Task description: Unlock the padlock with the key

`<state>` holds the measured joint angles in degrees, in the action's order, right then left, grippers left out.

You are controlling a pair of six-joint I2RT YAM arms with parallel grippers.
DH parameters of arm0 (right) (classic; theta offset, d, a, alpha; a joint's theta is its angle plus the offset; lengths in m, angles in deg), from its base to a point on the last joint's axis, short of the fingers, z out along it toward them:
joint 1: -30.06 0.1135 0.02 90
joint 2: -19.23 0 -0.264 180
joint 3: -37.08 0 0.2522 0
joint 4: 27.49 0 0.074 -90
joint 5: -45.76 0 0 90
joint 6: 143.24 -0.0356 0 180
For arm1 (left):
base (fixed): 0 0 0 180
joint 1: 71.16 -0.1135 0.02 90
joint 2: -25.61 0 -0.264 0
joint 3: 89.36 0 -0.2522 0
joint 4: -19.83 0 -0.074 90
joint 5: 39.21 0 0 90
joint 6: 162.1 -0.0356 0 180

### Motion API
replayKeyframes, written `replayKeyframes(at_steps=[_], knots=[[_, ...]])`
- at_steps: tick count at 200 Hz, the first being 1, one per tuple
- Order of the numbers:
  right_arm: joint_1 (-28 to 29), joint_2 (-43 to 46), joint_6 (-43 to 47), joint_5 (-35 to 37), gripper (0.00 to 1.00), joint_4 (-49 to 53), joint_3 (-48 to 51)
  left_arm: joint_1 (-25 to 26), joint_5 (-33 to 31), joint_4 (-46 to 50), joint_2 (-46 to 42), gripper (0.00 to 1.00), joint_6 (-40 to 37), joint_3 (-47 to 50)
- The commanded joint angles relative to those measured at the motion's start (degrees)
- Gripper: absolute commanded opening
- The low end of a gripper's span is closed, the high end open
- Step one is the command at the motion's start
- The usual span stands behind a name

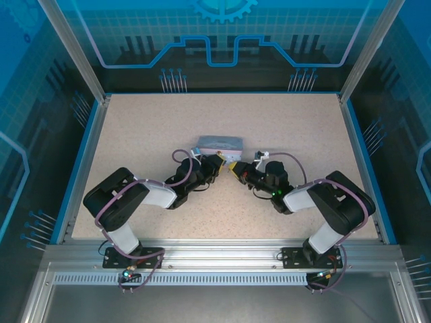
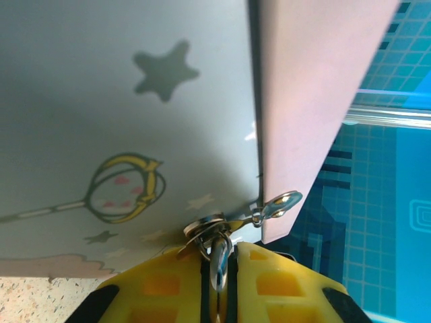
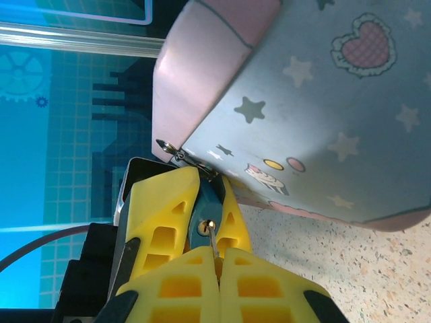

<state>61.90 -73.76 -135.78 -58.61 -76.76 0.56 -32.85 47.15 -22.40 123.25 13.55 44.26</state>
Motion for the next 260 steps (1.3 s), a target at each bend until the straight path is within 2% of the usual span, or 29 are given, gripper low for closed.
replayKeyframes(at_steps=[1, 81, 165, 260], knots=[[-0.1, -1.3, 0.3, -0.3, 0.00, -0.7, -1.3, 0.2, 0.1, -2.9, -1.0, 0.00, 1.1, 0.5], [-0.3, -3.0, -0.2, -0.3, 0.00, -1.8, -1.9, 0.2, 0.4, -2.8, -0.6, 0.00, 1.2, 0.4], [-1.3, 1.5, 1.6, -0.6, 0.00, 2.9, 1.1, 0.3, 0.4, -2.9, -0.4, 0.00, 1.1, 0.5], [-1.2, 3.0, 2.3, -1.2, 0.00, 4.9, -1.2, 0.6, 0.2, -2.7, -0.4, 0.00, 1.1, 0.2]])
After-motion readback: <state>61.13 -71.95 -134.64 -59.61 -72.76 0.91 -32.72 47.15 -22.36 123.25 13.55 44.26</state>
